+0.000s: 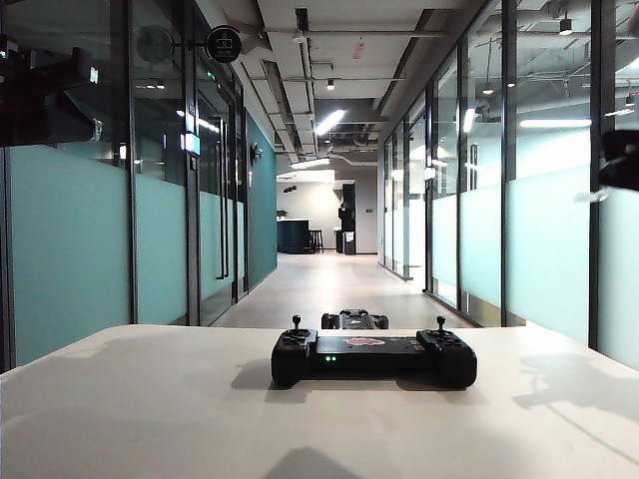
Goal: Push the left joystick on the remote control sitting on the white table forward to make the robot dog walk in a straight line until it approaches the door.
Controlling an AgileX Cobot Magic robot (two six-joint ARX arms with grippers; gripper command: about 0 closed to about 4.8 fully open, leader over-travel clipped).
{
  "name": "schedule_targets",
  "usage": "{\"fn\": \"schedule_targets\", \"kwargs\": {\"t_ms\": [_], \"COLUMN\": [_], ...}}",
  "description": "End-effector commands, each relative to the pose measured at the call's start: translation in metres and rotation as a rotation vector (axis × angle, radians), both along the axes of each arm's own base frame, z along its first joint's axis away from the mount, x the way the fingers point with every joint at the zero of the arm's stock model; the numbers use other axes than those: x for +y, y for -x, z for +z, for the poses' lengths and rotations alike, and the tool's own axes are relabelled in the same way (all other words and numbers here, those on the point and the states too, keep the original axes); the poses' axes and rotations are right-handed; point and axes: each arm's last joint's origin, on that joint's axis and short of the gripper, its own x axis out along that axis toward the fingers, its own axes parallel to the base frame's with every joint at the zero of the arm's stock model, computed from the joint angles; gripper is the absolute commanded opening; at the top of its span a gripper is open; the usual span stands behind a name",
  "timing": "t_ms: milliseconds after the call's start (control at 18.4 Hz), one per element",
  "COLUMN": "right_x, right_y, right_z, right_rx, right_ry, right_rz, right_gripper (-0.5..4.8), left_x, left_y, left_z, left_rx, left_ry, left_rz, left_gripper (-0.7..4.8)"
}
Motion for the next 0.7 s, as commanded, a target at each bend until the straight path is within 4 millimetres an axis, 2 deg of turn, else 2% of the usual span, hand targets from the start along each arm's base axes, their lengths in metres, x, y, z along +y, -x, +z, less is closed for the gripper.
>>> {"fn": "schedule_targets", "kwargs": {"t_ms": [54, 271, 542, 705], "right_x": [0.002, 0.003, 0.008, 0.010], "right_y": [-0.005, -0.011, -0.017, -0.021], "right_z": [0.000, -0.007, -0.018, -0.025], "right_rx": [-0.026, -0.013, 0.006, 0.014], "right_ry": [-0.011, -0.017, -0.036, -0.035], "right_rz": [0.017, 0.035, 0.067, 0.072], "right_gripper": [-0.01, -0.01, -0.01, -0.01], "left_x": [0.000, -0.007, -0.020, -0.024], "left_y": [-0.001, -0.016, -0.052, -0.064], "left_z": [0.001, -0.001, -0.002, -0.006], "left_rx": [-0.003, 0.051, 0.113, 0.141], "left_ry": [0.008, -0.001, -0.006, -0.009], "left_rz": [-0.005, -0.075, -0.167, -0.185], "left_gripper": [-0.05, -0.05, -0.05, -0.05]}}
